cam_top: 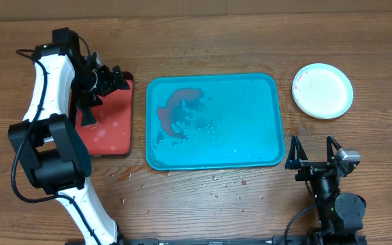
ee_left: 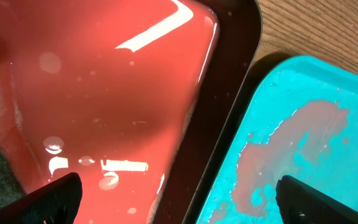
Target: Clean dirty plates on tray and stack at the side
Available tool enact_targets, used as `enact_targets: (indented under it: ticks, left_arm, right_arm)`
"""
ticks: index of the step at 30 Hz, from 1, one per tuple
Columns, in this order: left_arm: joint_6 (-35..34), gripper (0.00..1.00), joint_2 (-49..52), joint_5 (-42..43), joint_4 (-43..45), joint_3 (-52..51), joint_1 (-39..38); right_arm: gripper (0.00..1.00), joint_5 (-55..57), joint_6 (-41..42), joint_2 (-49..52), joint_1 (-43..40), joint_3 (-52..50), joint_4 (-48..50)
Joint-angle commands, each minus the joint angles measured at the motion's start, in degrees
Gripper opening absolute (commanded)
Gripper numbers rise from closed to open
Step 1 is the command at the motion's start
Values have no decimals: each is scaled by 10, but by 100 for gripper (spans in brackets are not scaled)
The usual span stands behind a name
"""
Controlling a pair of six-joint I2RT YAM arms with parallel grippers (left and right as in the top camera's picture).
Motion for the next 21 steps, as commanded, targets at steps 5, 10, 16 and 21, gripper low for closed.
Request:
enact_targets:
  ticks: [5, 10, 16, 21]
  left_arm:
    - [9, 100, -15, 4, -30, 13, 1]
    - [12, 100, -87, 16, 7, 6, -16]
    - [159, 100, -245, 14, 159, -88, -74]
    - [263, 100, -391, 14, 256, -252, -100]
  right_arm:
    - [100, 6, -3, -5, -2, -6, 3]
    - [100, 6, -3, -5, -2, -6, 3]
    - [100, 6, -3, -5, -2, -6, 3]
    - [100, 6, -3, -5, -2, -6, 3]
